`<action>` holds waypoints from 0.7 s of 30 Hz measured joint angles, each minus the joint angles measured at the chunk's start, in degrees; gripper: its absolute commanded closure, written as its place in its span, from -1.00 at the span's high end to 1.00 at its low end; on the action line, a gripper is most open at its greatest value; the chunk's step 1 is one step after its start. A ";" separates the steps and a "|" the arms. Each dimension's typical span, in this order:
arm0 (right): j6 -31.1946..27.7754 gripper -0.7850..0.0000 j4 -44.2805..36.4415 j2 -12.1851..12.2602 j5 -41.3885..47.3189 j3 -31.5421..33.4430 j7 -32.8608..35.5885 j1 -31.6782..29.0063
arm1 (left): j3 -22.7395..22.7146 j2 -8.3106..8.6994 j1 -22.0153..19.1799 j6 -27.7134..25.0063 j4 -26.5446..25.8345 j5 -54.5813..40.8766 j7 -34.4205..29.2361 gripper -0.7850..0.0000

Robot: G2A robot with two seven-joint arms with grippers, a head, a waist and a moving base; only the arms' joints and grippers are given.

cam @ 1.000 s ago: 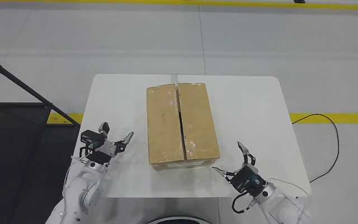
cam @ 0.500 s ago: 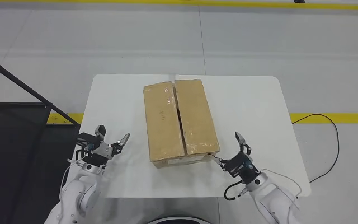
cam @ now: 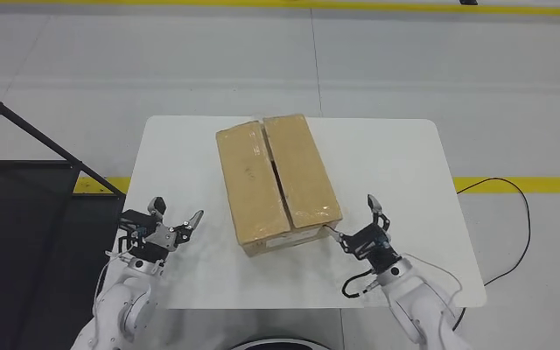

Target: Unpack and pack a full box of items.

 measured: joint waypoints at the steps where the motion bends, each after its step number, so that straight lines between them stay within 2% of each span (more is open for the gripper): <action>1: 0.60 1.00 0.18 -0.07 0.25 -0.05 -0.02 0.13 | 0.16 -0.02 -0.02 -0.08 -0.17 0.13 -0.10 1.00; 5: 2.96 1.00 0.51 -0.32 1.61 0.10 -0.18 0.27 | 1.20 -0.08 -0.34 -0.94 -0.91 1.25 -0.56 1.00; 11: -1.11 1.00 -0.52 0.14 4.68 3.76 -3.72 -1.77 | 3.81 -0.16 -1.32 -3.40 -1.82 3.86 -1.13 1.00; 21: -1.20 1.00 -1.01 0.49 5.80 8.65 -5.40 -4.43 | 7.02 -0.03 -2.04 -8.72 -1.97 8.28 0.76 1.00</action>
